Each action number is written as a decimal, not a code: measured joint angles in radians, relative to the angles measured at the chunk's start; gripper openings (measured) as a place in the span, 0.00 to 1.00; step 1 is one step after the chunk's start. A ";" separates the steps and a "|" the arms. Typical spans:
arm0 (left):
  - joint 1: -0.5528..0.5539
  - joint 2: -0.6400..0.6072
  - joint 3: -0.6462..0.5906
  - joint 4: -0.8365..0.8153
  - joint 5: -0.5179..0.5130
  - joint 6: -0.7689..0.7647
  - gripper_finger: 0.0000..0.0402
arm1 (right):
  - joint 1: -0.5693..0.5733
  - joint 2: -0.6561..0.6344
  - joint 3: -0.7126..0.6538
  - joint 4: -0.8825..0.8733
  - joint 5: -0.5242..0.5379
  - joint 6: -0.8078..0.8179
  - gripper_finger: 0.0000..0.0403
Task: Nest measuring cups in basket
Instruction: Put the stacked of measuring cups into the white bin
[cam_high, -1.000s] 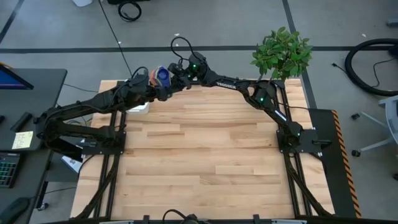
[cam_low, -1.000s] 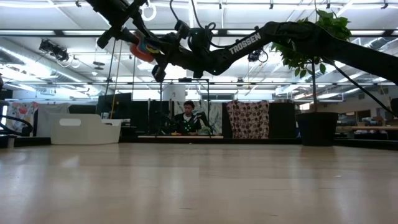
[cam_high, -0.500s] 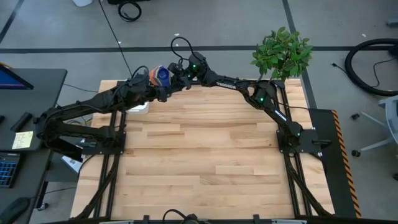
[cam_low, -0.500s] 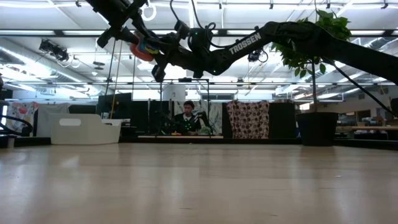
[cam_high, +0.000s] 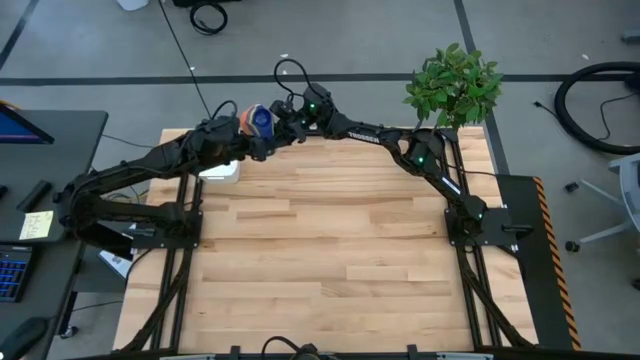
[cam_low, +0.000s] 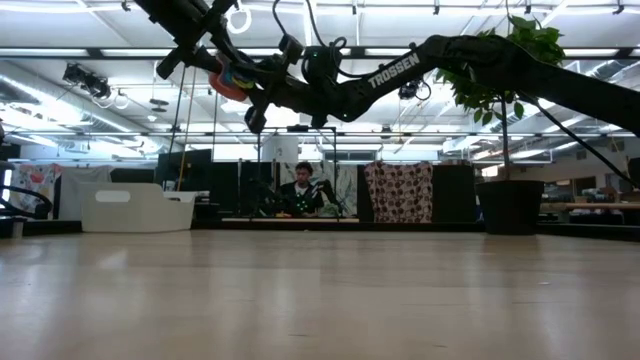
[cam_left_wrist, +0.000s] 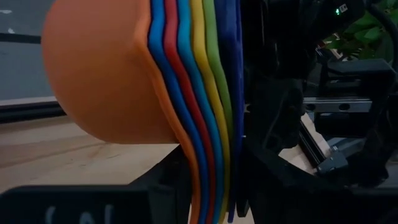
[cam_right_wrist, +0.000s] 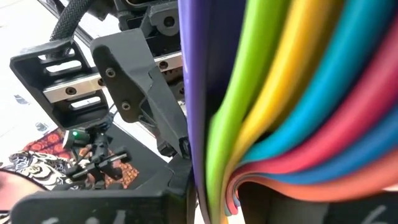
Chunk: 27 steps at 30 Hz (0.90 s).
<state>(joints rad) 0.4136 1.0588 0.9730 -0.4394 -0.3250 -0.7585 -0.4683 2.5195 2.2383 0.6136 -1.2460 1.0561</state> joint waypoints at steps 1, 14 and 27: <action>0.003 0.000 0.000 0.003 0.006 0.006 0.30 | 0.000 0.000 0.000 0.000 0.003 0.000 0.22; 0.016 -0.011 -0.003 0.041 0.019 0.053 0.29 | -0.012 0.000 0.002 0.008 0.004 -0.007 0.22; 0.015 -0.007 -0.005 0.081 0.064 0.136 0.08 | -0.017 -0.002 0.001 -0.015 -0.019 0.040 0.37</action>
<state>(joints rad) 0.4289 1.0515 0.9684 -0.3581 -0.2611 -0.6225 -0.4848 2.5175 2.2395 0.5987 -1.2646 1.0962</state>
